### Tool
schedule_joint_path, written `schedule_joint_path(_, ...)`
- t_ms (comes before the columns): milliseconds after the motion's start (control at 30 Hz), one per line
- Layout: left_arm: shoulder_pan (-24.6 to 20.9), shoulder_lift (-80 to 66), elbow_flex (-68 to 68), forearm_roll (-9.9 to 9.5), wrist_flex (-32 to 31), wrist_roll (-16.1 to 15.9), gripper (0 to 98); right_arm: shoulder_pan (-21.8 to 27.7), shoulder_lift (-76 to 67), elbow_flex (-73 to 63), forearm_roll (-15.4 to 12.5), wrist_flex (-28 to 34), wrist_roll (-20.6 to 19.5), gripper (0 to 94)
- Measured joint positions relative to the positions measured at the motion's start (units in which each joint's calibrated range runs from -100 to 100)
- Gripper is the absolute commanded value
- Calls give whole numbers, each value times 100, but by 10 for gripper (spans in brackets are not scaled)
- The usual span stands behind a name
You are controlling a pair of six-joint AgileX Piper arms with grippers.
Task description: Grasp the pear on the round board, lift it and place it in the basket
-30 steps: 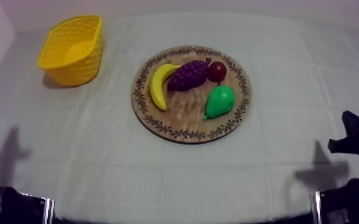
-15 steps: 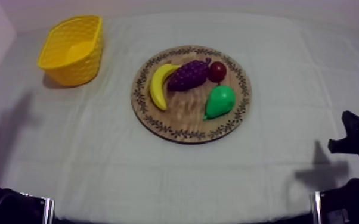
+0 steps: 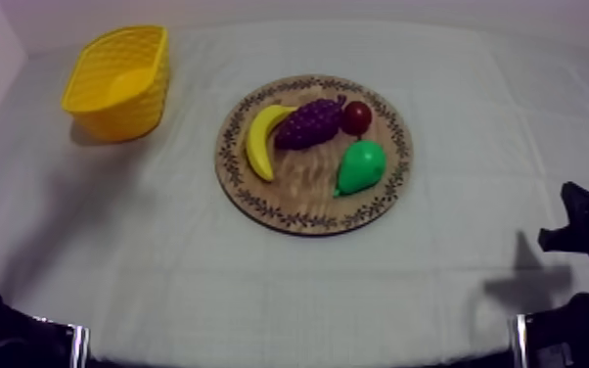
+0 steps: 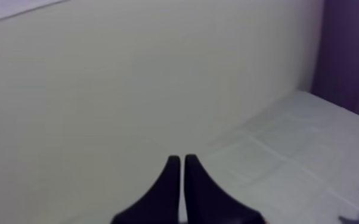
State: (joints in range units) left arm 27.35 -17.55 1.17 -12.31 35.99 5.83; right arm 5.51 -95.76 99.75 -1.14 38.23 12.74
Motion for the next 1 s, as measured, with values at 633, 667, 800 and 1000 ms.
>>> schedule_joint_path(633, 933, 2431, 974, 151, 435, 403, 45, 0, 0, 0, 0, 1, 0, 3)
schedule_joint_path(667, 938, 2522, 998, 195, 419, 409, 46, 0, 0, 0, 0, 1, 0, 3)
schedule_joint_path(800, 945, 2967, 1038, 501, 452, 307, 48, 0, 0, 0, 0, 1, 0, 3)
schedule_joint_path(1000, 926, 3533, 926, 1074, 748, 172, 58, 0, 0, 0, 0, 1, 0, 3)
